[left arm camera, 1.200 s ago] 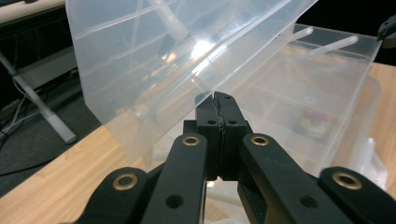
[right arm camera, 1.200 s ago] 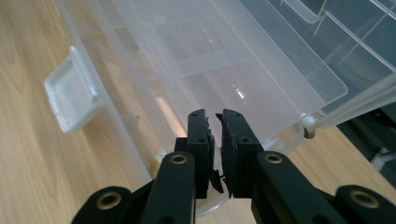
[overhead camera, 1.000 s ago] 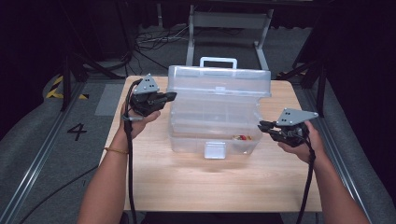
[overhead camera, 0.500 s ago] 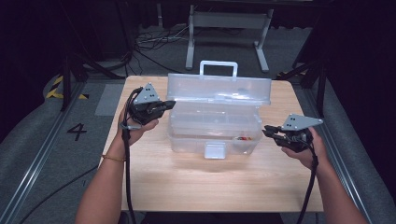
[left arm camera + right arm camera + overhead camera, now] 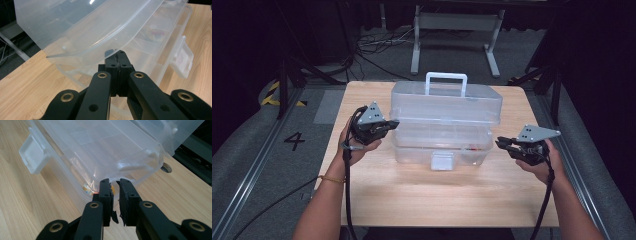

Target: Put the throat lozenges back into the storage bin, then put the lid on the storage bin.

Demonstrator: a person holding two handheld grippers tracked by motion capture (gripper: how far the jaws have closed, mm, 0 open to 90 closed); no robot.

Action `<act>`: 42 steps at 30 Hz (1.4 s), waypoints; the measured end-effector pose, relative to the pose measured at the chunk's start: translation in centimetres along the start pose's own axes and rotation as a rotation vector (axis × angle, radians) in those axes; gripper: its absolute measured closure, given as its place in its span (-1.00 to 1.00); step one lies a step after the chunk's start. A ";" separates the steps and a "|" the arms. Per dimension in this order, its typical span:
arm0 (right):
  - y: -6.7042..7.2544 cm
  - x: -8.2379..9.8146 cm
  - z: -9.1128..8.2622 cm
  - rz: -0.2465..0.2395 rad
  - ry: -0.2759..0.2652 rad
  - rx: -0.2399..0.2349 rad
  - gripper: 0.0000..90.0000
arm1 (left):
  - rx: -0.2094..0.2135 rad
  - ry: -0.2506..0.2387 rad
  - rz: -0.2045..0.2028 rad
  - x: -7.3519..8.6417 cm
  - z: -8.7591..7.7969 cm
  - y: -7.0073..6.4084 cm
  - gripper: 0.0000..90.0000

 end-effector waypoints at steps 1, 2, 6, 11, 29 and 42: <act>0.0 0.0 0.0 0.000 0.000 0.000 0.81 | 0.000 0.000 0.000 0.0 0.0 0.0 1.00; 0.0 0.1 0.0 0.001 -0.003 -0.004 0.81 | 0.000 -0.001 -0.001 0.1 0.0 0.0 1.00; 0.0 0.4 -0.2 0.006 0.003 0.000 0.82 | 0.002 -0.013 -0.013 0.4 -0.1 -0.1 1.00; -0.1 0.3 -0.5 0.007 -0.003 0.005 0.82 | 0.004 -0.002 -0.010 0.9 -0.4 -0.3 1.00; 0.1 0.3 0.0 0.011 0.002 -0.003 0.81 | -0.034 0.060 -0.004 3.0 -0.9 -0.9 1.00; 0.0 0.5 -0.2 0.023 -0.002 0.003 0.81 | -0.045 0.149 0.009 4.9 -0.4 -1.4 1.00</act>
Point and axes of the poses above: each handheld gripper's, and its own axes: z roughly forward along the jaws, x roughly out of its underside, y roughly to its left, the point moved 7 cm from there along z, roughly forward along the jaws, and after that the axes turned 5 degrees about -y, right-handed, at the moved point
